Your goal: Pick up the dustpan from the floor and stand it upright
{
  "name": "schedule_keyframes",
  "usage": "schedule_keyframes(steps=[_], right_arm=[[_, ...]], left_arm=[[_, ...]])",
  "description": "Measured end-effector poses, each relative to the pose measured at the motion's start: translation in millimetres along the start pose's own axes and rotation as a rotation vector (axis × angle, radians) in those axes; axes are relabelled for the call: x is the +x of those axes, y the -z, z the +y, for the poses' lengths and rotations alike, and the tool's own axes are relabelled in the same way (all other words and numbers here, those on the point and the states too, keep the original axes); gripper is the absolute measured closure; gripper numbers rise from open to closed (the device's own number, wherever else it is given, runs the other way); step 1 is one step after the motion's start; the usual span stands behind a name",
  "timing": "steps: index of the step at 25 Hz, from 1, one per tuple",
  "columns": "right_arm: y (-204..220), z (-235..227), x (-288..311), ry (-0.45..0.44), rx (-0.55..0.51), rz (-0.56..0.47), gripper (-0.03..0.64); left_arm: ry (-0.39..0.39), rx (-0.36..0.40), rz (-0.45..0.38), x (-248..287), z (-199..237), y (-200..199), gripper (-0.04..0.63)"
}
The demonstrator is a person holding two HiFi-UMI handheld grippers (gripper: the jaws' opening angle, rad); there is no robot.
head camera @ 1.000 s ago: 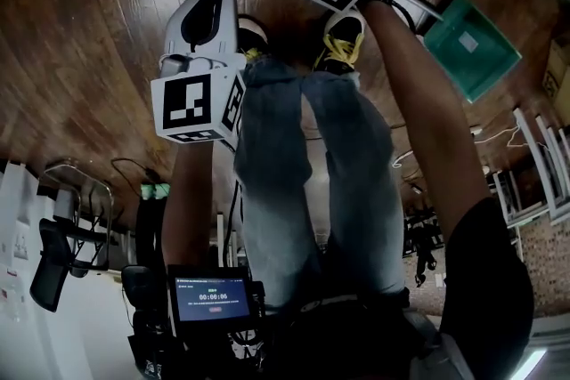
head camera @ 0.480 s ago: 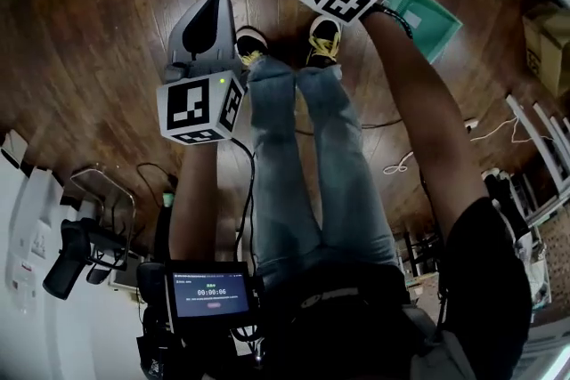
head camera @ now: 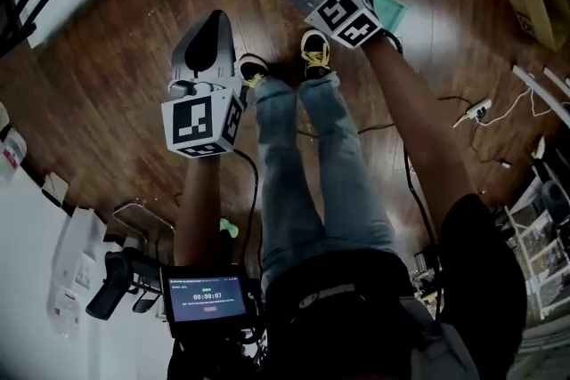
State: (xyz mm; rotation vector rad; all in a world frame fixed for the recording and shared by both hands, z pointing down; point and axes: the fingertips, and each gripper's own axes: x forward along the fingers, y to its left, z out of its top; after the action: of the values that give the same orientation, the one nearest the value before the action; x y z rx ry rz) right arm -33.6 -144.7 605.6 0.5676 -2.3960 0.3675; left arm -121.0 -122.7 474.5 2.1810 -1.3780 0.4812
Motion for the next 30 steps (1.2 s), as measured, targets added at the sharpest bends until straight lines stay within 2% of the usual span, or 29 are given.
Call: schedule_keyframes(steps=[7, 12, 17, 20, 24, 30], right_arm=[[17.8, -11.5, -88.3, 0.164, 0.102, -0.197, 0.554], [49.8, -19.0, -159.4, 0.315, 0.238, -0.355, 0.546], [94.6, -23.5, -229.4, 0.411, 0.31, -0.468, 0.545], [120.1, -13.5, -266.6, 0.433, 0.331, -0.507, 0.545], [127.7, -2.5, -286.6, 0.417, 0.291, -0.513, 0.547], [99.8, 13.7, -262.7, 0.366, 0.263, -0.481, 0.545]], left_arm=[[0.121, 0.093, 0.043, 4.0, -60.1, 2.7, 0.575], [0.22, 0.169, 0.077, 6.6, -109.8, 12.9, 0.575], [0.227, 0.211, 0.099, 13.9, -160.6, 29.0, 0.575], [0.238, 0.222, 0.112, 7.1, -202.1, 38.2, 0.575], [0.295, 0.293, 0.097, 2.8, -255.3, 38.0, 0.575], [0.303, 0.308, 0.088, -9.4, -263.6, 20.1, 0.575]])
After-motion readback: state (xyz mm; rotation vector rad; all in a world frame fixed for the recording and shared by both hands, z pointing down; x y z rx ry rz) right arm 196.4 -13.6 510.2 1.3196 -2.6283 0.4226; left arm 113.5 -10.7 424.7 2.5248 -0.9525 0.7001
